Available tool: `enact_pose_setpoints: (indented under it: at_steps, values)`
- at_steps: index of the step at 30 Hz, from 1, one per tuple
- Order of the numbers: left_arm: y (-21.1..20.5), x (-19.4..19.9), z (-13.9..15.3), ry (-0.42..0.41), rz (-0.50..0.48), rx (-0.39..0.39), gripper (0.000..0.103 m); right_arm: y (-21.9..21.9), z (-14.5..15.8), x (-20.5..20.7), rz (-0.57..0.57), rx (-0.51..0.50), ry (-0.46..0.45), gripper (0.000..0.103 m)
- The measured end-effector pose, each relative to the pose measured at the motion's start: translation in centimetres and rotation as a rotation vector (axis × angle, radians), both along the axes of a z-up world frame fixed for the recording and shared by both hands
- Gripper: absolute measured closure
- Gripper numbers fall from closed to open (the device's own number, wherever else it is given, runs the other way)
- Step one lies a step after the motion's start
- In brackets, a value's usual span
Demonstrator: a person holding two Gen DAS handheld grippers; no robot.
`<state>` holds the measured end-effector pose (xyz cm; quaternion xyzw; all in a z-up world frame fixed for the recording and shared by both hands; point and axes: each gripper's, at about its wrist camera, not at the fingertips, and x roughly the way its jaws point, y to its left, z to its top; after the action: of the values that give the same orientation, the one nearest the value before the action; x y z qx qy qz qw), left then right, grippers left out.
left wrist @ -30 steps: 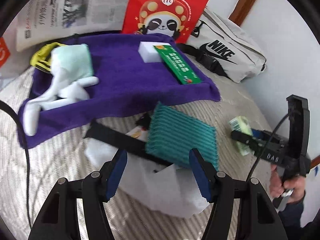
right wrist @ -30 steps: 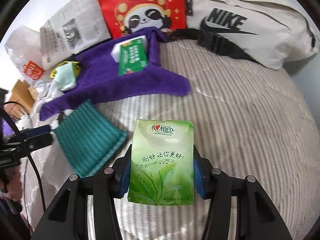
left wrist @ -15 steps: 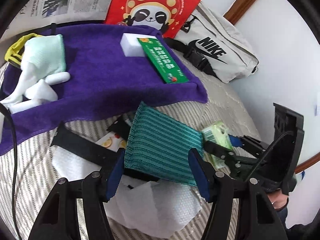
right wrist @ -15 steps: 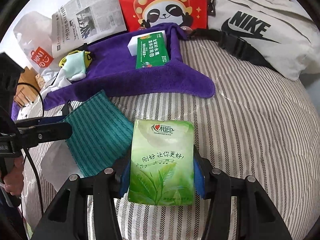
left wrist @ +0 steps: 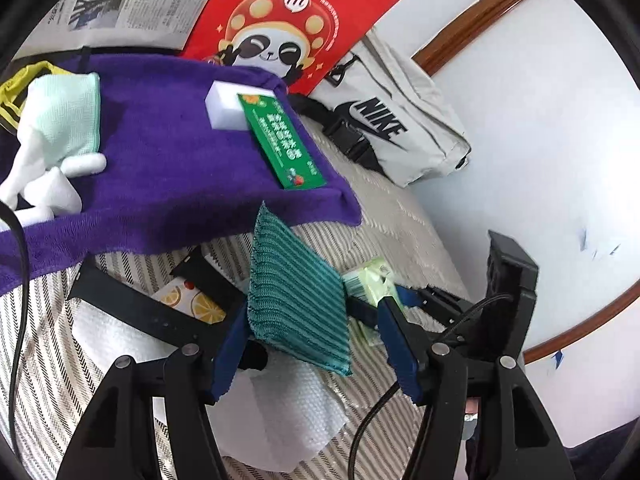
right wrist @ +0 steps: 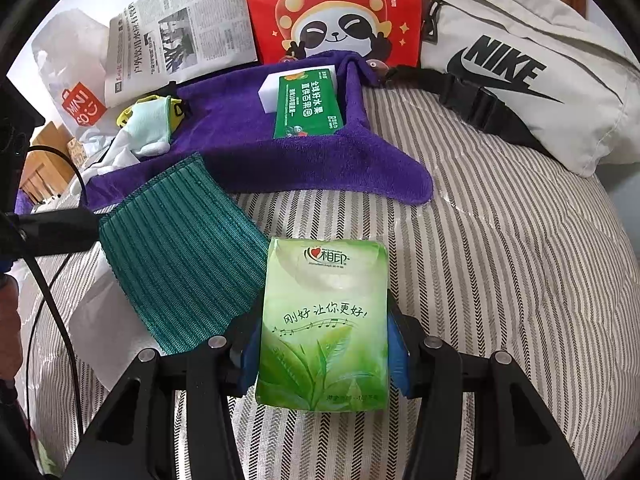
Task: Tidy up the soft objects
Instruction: 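Lift the tissue pack with the right tool while the left tool grasps the teal striped cloth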
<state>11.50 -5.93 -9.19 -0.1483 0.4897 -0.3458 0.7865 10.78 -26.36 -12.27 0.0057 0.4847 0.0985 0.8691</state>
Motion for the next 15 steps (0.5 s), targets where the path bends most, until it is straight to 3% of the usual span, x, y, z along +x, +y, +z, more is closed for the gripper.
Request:
enact_pose_setpoints:
  at_steps: [3, 9, 11, 13, 15]
  values:
    - [-0.5, 0.2, -0.6, -0.003, 0.006, 0.034, 0.042, -0.2, 0.0, 0.0, -0.001, 0.010, 0.000, 0.051]
    - [-1.9, 1.0, -1.7, 0.039, -0.015, -0.010, 0.043, -0.2, 0.0, -0.1, 0.010, 0.010, -0.007, 0.051]
    - [-2.2, 1.2, -1.8, 0.030, -0.010, 0.007, 0.050, -0.2, 0.0, -0.2, 0.011, 0.016, -0.007, 0.051]
    - [-2.1, 1.5, -2.0, 0.042, -0.009, 0.007, 0.069, -0.2, 0.0, -0.2, 0.015, 0.018, -0.006, 0.051]
    - [-2.1, 1.7, -2.3, 0.058, -0.024, -0.012, 0.081, -0.2, 0.0, -0.2, 0.016, 0.017, -0.004, 0.051]
